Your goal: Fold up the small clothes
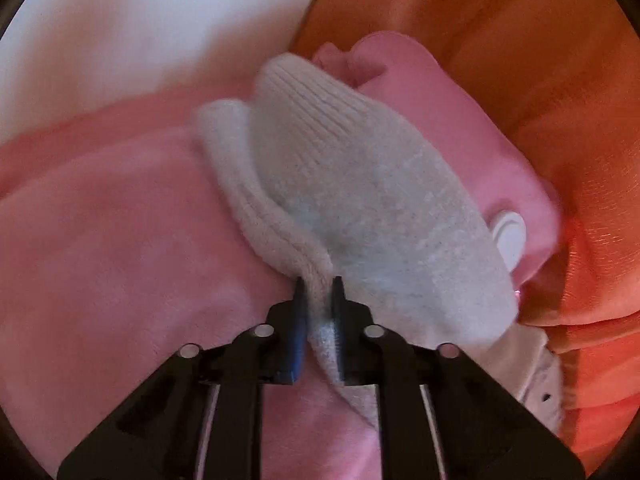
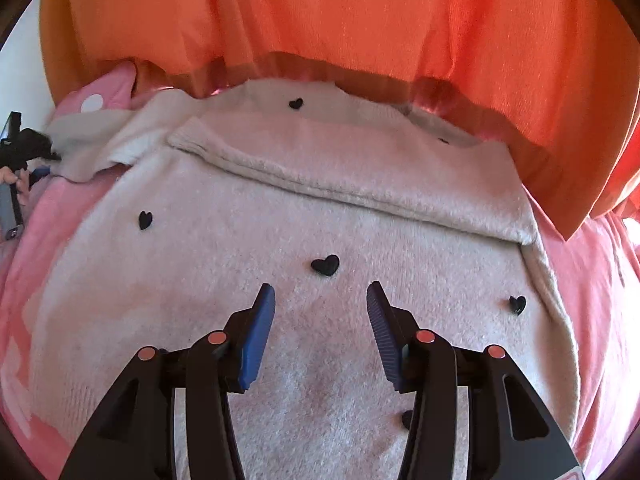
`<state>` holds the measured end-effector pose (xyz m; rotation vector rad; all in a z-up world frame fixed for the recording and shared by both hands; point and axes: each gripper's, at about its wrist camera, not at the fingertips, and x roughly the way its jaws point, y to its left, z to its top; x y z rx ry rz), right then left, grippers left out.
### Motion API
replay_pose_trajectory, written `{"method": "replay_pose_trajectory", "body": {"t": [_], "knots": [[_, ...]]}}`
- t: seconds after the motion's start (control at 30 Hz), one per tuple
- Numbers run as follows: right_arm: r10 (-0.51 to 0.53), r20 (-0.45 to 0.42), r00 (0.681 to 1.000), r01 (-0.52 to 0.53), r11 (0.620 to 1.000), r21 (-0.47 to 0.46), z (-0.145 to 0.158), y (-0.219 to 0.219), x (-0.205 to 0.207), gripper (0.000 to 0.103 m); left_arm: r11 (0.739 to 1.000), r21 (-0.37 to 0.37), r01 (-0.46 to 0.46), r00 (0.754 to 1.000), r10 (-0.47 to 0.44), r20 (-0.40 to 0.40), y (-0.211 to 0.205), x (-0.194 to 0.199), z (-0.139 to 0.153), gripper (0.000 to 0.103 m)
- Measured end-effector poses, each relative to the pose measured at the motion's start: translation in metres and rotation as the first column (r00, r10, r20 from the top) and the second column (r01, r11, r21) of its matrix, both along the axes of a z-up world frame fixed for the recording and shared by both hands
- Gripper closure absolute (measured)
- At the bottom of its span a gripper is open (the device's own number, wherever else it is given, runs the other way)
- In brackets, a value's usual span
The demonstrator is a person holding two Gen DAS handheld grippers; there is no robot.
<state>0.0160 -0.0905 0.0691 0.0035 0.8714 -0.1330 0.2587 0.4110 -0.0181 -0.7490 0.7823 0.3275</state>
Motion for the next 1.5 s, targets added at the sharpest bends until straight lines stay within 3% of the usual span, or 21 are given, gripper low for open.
{"method": "replay_pose_trajectory", "body": {"t": [0.03,0.13,0.27,0.33,0.43,0.5,0.57,0.63,0.73,0.77,0.87,0.97,1.03,1.13,1.27,1.47,1.5], "knots": [[-0.007,0.010,1.000,0.007,1.000,0.009,0.002,-0.002,-0.001,0.057,1.000,0.020,0.000,1.000,-0.001,0.031,-0.004,-0.003,0.008,0.094],[-0.031,0.032,0.999,0.029,0.998,0.050,0.010,-0.010,-0.004,0.056,0.983,0.168,0.076,0.990,-0.094,0.102,-0.041,-0.010,0.054,0.095],[-0.050,0.050,0.998,0.044,0.994,0.103,0.018,-0.020,-0.005,0.056,0.951,0.227,0.212,0.931,-0.267,0.248,-0.113,-0.028,0.127,0.095],[-0.066,0.064,0.996,0.058,0.991,0.120,0.023,-0.027,-0.005,0.056,0.902,0.288,0.321,0.863,-0.404,0.305,-0.186,-0.031,0.169,0.095],[-0.095,0.062,0.994,0.086,0.987,0.137,0.023,-0.040,-0.003,0.051,0.809,0.348,0.474,0.757,-0.576,0.308,-0.285,-0.043,0.187,0.094],[-0.115,0.042,0.993,0.108,0.985,0.132,0.018,-0.050,0.002,0.051,0.737,0.342,0.582,0.693,-0.670,0.265,-0.353,-0.048,0.171,0.093],[-0.143,0.020,0.989,0.140,0.984,0.108,0.011,-0.063,0.008,0.051,0.685,0.297,0.665,0.664,-0.725,0.185,-0.410,-0.050,0.131,0.089],[-0.170,0.004,0.985,0.169,0.982,0.084,0.007,-0.075,0.012,0.051,0.679,0.247,0.691,0.678,-0.728,0.105,-0.435,-0.048,0.091,0.086],[-0.213,0.003,0.977,0.212,0.974,0.081,0.004,-0.095,0.016,0.051,0.721,0.192,0.666,0.730,-0.683,0.035,-0.424,-0.057,0.047,0.071],[-0.223,0.000,0.975,0.222,0.970,0.104,0.004,-0.102,0.018,0.050,0.741,0.184,0.646,0.749,-0.662,0.035,-0.411,-0.070,0.047,0.067],[-0.222,-0.016,0.975,0.221,0.955,0.196,0.001,-0.115,0.027,0.050,0.824,0.214,0.525,0.839,-0.543,0.029,-0.361,-0.081,0.048,0.054],[-0.212,-0.010,0.977,0.205,0.929,0.307,0.004,-0.122,0.044,0.050,0.863,0.221,0.454,0.881,-0.472,0.031,-0.332,-0.082,0.054,0.046],[-0.199,-0.009,0.980,0.189,0.912,0.365,0.005,-0.124,0.056,0.050,0.897,0.181,0.404,0.909,-0.415,0.032,-0.312,-0.082,0.047,0.046],[-0.227,-0.002,0.974,0.213,0.910,0.357,0.012,-0.119,0.073,0.048,0.920,0.121,0.372,0.926,-0.377,0.020,-0.297,-0.076,0.033,0.046],[-0.190,0.011,0.982,0.174,0.922,0.347,0.022,-0.093,0.114,0.046,0.913,0.177,0.369,0.928,-0.372,-0.014,-0.290,-0.072,0.026,0.046],[-0.208,-0.054,0.977,0.215,0.953,0.213,0.000,-0.063,0.185,0.042,0.928,0.117,0.355,0.935,-0.352,-0.047,-0.282,-0.062,0.008,0.046],[-0.207,-0.064,0.976,0.215,0.958,0.191,-0.005,-0.061,0.192,0.054,0.928,0.114,0.354,0.935,-0.351,-0.045,-0.281,-0.064,0.009,0.046]]}}
